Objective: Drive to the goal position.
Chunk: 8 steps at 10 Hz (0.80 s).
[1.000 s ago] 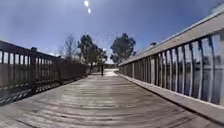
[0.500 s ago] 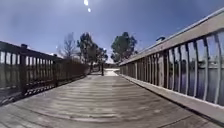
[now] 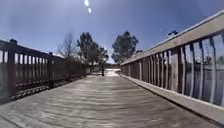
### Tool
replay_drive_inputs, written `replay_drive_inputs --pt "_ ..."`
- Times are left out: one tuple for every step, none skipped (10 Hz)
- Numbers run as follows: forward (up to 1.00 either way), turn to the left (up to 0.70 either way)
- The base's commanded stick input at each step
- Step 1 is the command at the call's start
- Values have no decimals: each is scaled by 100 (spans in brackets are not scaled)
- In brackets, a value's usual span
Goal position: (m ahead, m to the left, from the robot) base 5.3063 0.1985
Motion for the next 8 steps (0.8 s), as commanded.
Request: replay_drive_inputs --pt "70 -24" --pt "70 -15" --pt "70 -6" --pt "70 0" --pt "70 0" --pt "70 0" --pt "70 0" --pt "70 0"
